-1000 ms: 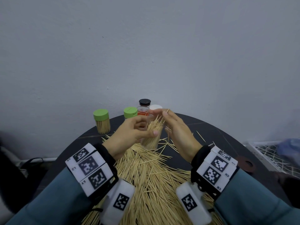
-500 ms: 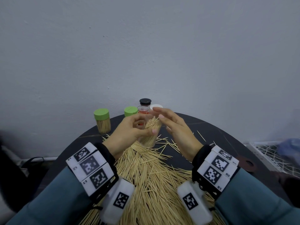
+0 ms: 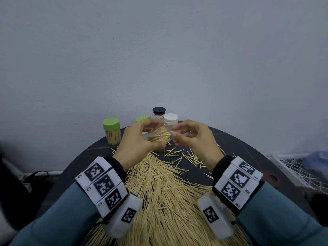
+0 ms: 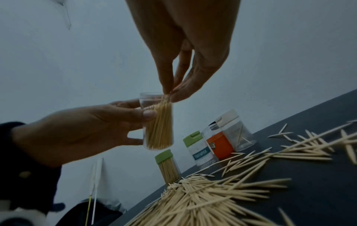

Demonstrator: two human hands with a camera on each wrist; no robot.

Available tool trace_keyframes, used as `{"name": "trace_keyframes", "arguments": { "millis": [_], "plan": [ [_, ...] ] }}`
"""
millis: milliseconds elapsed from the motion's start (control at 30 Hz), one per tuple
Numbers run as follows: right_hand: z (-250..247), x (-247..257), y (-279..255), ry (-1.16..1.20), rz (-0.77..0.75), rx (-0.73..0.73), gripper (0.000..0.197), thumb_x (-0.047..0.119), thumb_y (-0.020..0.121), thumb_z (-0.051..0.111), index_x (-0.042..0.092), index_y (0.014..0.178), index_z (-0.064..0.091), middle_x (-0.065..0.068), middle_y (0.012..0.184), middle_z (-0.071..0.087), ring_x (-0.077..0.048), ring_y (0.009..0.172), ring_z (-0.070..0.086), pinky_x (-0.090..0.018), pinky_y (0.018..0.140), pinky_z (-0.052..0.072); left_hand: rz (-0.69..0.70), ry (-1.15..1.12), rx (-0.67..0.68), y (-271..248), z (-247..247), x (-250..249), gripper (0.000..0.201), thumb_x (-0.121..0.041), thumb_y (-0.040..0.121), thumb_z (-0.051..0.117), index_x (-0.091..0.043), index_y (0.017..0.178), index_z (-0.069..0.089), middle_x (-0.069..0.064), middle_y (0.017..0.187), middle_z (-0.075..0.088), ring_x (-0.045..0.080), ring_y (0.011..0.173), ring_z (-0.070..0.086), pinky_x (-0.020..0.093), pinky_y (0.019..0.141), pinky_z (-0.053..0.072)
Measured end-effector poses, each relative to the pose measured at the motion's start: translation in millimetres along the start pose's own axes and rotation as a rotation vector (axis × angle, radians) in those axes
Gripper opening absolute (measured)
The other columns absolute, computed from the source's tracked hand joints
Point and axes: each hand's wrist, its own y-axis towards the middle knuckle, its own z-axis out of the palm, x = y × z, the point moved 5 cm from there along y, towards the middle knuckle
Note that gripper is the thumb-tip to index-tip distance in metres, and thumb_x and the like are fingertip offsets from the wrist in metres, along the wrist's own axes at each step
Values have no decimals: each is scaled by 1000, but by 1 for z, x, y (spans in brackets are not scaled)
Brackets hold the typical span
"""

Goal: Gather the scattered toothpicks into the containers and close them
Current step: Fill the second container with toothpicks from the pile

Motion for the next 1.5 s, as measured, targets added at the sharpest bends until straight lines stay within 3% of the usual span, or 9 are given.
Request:
{"name": "trace_keyframes", "arguments": {
  "millis": [133,300,467,633,800,1033,1133,1267,1500],
  "plan": [
    [-3,1,1,-175,-32,-13,6,13,78,73,17,77,68,-5,74,69,-18,68,66,-24,68,55,55,65,25,-3,1,-6,57,-9,62,86,-25,113,66,-10,106,67,5,102,59,22,89,44],
    [-1,5,2,-356,-95,5,7,18,79,73,21,76,68,5,70,64,-10,67,58,-13,60,43,91,125,93,-4,7,-6,59,-9,61,86,-31,112,67,-23,96,64,-11,95,55,0,76,38],
    [5,5,2,-490,-116,104,3,25,79,72,22,80,72,9,71,63,-1,61,48,-13,56,35,73,110,93,-3,6,-3,61,-12,62,86,-32,115,65,-16,104,66,3,103,58,21,87,44],
    [0,8,4,-262,-105,31,8,18,82,70,18,89,74,1,82,72,-5,72,63,-10,66,46,24,39,97,-1,2,-1,56,-13,63,85,-34,112,64,-15,104,65,4,102,59,17,84,43],
    [-7,-4,11,-236,33,-29,11,20,90,59,15,97,66,2,86,68,-4,74,62,-15,70,46,-34,-11,86,3,-1,4,56,-13,64,85,-27,115,65,-10,110,65,9,105,58,31,91,45],
    [35,-28,19,-901,292,593,42,28,87,63,12,124,53,-4,122,58,-17,110,54,-24,90,41,-58,-85,47,14,-20,10,49,-11,64,85,-39,95,62,-16,100,64,7,98,60,24,83,48],
    [64,-31,32,-1039,248,678,49,31,88,61,8,129,48,-6,126,56,-21,115,52,-27,93,40,-56,-109,37,19,-31,11,48,-8,64,85,-41,90,60,-10,106,65,8,98,60,12,70,47],
    [103,-37,53,-1063,206,718,56,31,85,66,5,131,47,-8,122,56,-23,111,53,-32,95,43,-89,-160,21,24,-44,16,48,-8,64,85,-32,100,63,-6,111,65,15,105,60,28,81,52],
    [131,-44,64,-1238,223,853,52,30,86,64,4,129,50,-10,126,56,-25,116,52,-36,100,43,-111,-213,27,28,-50,18,54,-6,64,84,-21,112,64,-9,103,64,16,105,59,34,89,52]
  ]
}}
